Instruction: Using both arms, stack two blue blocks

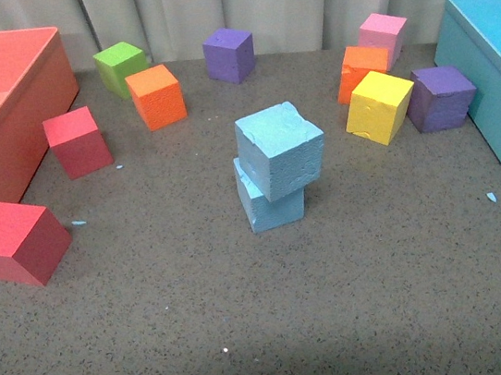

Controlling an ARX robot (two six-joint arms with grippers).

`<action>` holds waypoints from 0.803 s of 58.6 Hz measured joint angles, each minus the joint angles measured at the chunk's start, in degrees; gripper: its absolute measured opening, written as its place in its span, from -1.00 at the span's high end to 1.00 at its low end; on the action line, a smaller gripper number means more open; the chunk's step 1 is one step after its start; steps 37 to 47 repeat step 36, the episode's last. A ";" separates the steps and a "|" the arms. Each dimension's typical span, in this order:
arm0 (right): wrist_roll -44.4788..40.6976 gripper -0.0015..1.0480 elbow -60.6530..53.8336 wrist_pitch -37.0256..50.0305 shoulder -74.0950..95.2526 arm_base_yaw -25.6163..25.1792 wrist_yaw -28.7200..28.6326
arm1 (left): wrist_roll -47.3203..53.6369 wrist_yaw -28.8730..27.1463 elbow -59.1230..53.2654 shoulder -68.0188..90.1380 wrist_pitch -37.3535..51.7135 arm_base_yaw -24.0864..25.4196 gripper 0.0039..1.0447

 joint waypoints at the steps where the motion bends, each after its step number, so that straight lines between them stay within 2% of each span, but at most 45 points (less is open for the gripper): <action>1: 0.00 -0.82 0.00 0.00 0.00 0.00 0.00 | 0.00 0.00 0.00 0.00 0.00 0.00 -0.59; 7: 0.00 -0.82 0.00 0.00 0.00 0.00 0.00 | 0.02 0.00 0.00 0.00 0.00 0.00 -0.91; 47: 0.00 -0.82 0.00 0.00 0.00 0.00 0.00 | 0.13 0.00 0.00 0.00 0.00 0.00 -0.88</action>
